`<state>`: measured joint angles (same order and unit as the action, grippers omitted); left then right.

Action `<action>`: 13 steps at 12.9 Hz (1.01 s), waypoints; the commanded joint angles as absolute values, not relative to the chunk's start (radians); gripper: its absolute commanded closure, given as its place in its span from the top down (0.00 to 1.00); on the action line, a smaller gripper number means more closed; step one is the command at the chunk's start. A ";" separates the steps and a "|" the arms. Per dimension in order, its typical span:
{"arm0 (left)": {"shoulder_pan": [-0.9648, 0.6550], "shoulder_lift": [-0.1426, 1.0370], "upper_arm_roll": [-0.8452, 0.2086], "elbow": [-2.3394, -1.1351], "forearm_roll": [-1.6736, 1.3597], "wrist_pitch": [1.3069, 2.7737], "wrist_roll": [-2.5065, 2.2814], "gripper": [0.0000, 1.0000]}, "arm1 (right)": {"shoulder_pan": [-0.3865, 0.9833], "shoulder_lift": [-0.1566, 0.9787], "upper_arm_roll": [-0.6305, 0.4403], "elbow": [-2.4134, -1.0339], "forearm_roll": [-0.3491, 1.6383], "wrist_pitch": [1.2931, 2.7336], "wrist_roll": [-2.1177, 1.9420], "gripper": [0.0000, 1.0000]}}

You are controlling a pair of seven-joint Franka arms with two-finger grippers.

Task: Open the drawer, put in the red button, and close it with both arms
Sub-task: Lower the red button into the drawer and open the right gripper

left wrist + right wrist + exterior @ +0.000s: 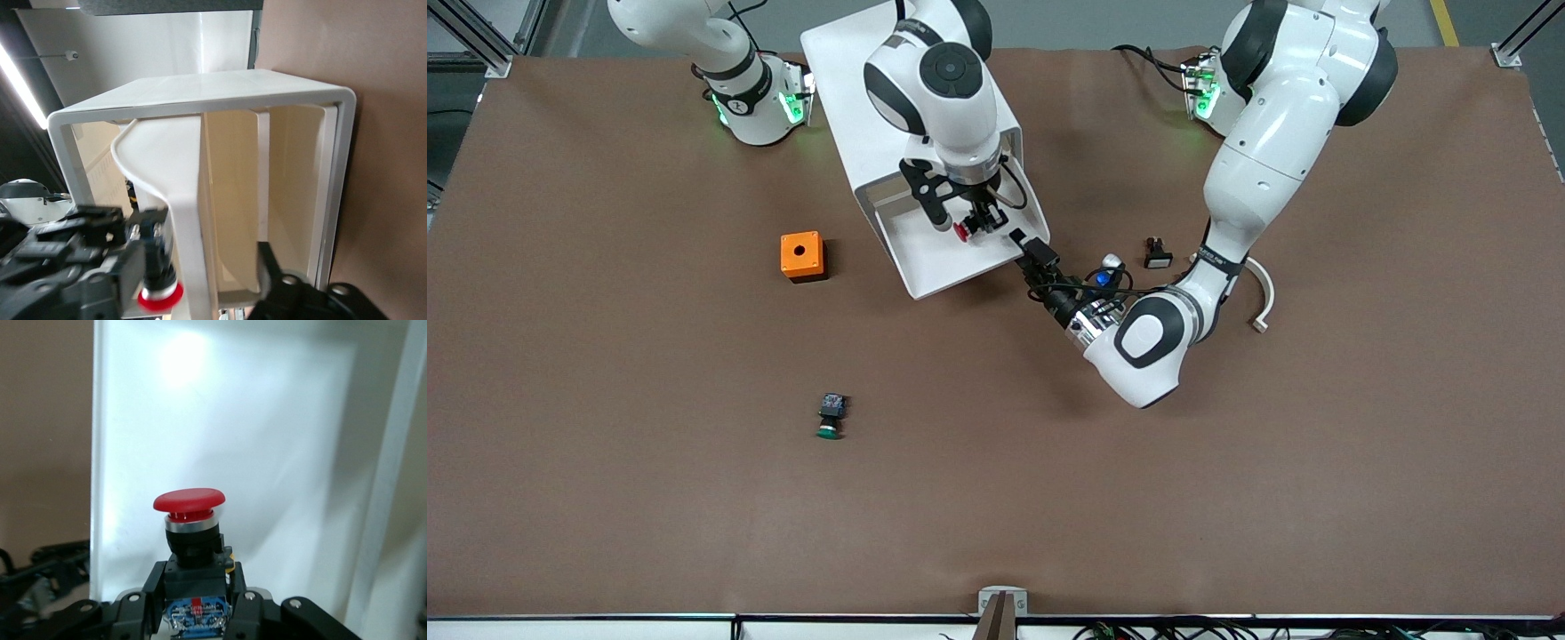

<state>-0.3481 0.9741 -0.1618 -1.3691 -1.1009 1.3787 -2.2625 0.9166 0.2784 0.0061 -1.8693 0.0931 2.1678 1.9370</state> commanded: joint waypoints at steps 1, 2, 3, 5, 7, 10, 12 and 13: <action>-0.305 0.966 -0.161 -1.341 -1.114 1.370 -2.102 1.00 | 0.927 0.242 -0.005 -1.901 0.097 2.166 1.956 0.56; -0.298 0.965 -0.163 -1.326 -1.112 1.370 -2.042 1.00 | 0.928 0.242 -0.005 -1.898 0.088 2.164 1.954 1.00; -0.295 0.963 -0.161 -1.315 -1.108 1.370 -1.983 1.00 | 0.922 0.241 -0.006 -1.893 0.074 2.164 1.951 1.00; -0.281 0.960 -0.135 -1.261 -1.074 1.373 -1.785 1.00 | 0.902 0.241 -0.011 -1.864 0.052 2.163 1.901 1.00; -0.310 0.959 -0.082 -1.217 -1.045 1.377 -1.605 0.99 | 0.844 0.241 -0.011 -1.817 0.054 2.104 1.783 1.00; -0.351 0.899 -0.048 -1.213 -0.916 1.431 -1.363 0.99 | 0.674 0.239 -0.012 -1.728 0.055 1.932 1.402 1.00; -0.370 0.838 -0.064 -1.223 -0.781 1.527 -1.234 0.97 | 0.535 0.226 -0.012 -1.707 0.055 1.870 1.097 1.00; -0.389 0.815 -0.064 -1.224 -0.729 1.589 -1.211 0.98 | 0.458 0.213 -0.011 -1.707 0.055 1.856 0.933 1.00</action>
